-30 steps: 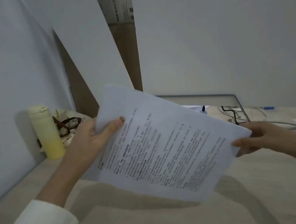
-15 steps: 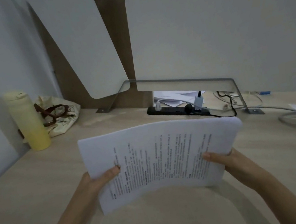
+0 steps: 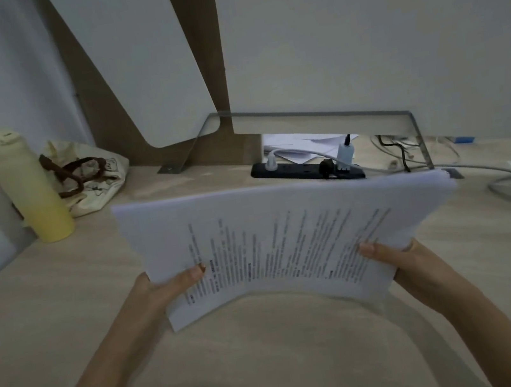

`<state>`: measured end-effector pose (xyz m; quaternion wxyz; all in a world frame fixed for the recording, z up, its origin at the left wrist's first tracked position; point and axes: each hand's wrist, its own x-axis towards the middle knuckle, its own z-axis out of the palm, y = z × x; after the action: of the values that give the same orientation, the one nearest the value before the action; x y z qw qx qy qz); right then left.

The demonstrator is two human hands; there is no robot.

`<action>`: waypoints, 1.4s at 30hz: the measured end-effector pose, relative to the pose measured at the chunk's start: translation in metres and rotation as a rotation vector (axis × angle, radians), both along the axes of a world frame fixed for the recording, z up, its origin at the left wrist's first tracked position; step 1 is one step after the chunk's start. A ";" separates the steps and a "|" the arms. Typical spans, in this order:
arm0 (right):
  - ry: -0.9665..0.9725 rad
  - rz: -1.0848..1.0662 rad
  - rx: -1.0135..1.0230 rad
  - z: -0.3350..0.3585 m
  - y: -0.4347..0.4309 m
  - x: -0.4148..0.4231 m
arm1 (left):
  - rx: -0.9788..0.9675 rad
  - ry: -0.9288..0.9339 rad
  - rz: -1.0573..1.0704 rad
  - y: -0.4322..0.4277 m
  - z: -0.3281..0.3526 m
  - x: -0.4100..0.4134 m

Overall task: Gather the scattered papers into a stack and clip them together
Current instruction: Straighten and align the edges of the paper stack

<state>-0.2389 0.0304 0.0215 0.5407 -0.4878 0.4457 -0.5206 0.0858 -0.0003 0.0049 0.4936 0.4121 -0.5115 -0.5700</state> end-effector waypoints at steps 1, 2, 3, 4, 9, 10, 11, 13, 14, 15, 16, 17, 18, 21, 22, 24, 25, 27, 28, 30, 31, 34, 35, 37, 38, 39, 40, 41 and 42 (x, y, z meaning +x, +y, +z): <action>0.014 0.003 0.018 -0.003 0.000 0.000 | 0.019 -0.001 -0.023 -0.001 -0.003 0.000; 0.023 0.017 0.038 -0.006 0.000 0.000 | 0.049 -0.010 -0.043 0.000 -0.005 -0.001; 0.039 0.021 0.057 -0.007 0.001 0.002 | 0.071 -0.020 -0.053 0.000 -0.007 -0.001; 0.068 0.019 0.065 -0.006 0.000 0.003 | 0.091 -0.035 -0.056 0.000 -0.006 0.000; 0.026 0.005 0.153 0.007 -0.004 0.002 | 0.260 -0.010 -0.122 -0.006 0.016 0.007; 0.020 -0.003 0.187 0.008 -0.003 0.004 | 0.320 0.039 -0.112 -0.005 0.017 0.011; -0.003 -0.014 0.211 0.009 0.000 0.007 | 0.351 0.099 -0.088 -0.004 0.017 0.016; -0.120 -0.043 0.236 0.006 0.005 0.015 | 0.333 0.313 -0.090 -0.009 0.019 0.025; -0.193 -0.069 0.236 0.002 0.007 0.020 | 0.357 0.511 -0.148 -0.005 0.023 0.025; -0.259 -0.095 0.224 -0.001 0.010 0.026 | 0.335 0.695 -0.263 -0.003 0.024 0.023; -0.318 -0.123 0.208 -0.004 0.012 0.034 | 0.308 0.812 -0.313 0.000 0.028 0.016; -0.364 -0.142 0.194 -0.007 0.014 0.043 | 0.290 0.799 -0.252 0.001 0.028 0.009; -0.405 -0.150 0.177 -0.010 0.017 0.052 | 0.276 0.668 -0.123 0.009 0.032 -0.005; -0.490 -0.115 0.132 -0.016 0.027 0.084 | 0.155 0.319 0.140 0.020 0.033 -0.050; -0.497 -0.087 0.130 -0.017 0.030 0.090 | 0.127 0.261 0.225 0.022 0.030 -0.059; -0.467 -0.030 0.125 -0.015 0.035 0.090 | 0.048 0.203 0.391 0.025 0.029 -0.065; -0.448 0.001 0.120 -0.013 0.036 0.083 | 0.011 0.193 0.437 0.026 0.030 -0.062; -0.411 0.050 0.122 -0.005 0.033 0.059 | -0.056 0.139 0.467 0.025 0.034 -0.051; -0.376 0.069 0.117 0.001 0.032 0.047 | -0.095 0.106 0.458 0.025 0.037 -0.045; -0.244 0.101 0.108 0.013 0.026 0.028 | -0.187 0.059 0.408 0.025 0.045 -0.036; -0.159 0.119 0.097 0.019 0.024 0.023 | -0.229 0.026 0.380 0.026 0.048 -0.034; 0.027 0.119 -0.003 0.040 0.017 0.026 | -0.357 -0.079 0.325 0.030 0.057 -0.035; 0.056 0.091 -0.057 0.046 0.016 0.029 | -0.387 -0.094 0.309 0.032 0.059 -0.038; 0.054 0.005 -0.161 0.055 0.016 0.038 | -0.433 -0.092 0.283 0.035 0.060 -0.042; 0.052 -0.035 -0.206 0.056 0.016 0.040 | -0.446 -0.072 0.283 0.036 0.057 -0.044; 0.061 -0.064 -0.241 0.054 0.017 0.042 | -0.445 -0.045 0.282 0.037 0.053 -0.045; 0.082 -0.088 -0.258 0.049 0.018 0.043 | -0.431 -0.027 0.281 0.038 0.047 -0.046; 0.108 -0.113 -0.255 0.042 0.019 0.043 | -0.409 -0.026 0.277 0.040 0.039 -0.047; 0.131 -0.139 -0.237 0.031 0.020 0.043 | -0.383 -0.041 0.273 0.042 0.029 -0.049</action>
<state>-0.1961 0.0502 0.0527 0.4119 -0.5492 0.4481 -0.5727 0.0370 0.0422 0.0337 0.6248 0.3877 -0.5597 -0.3821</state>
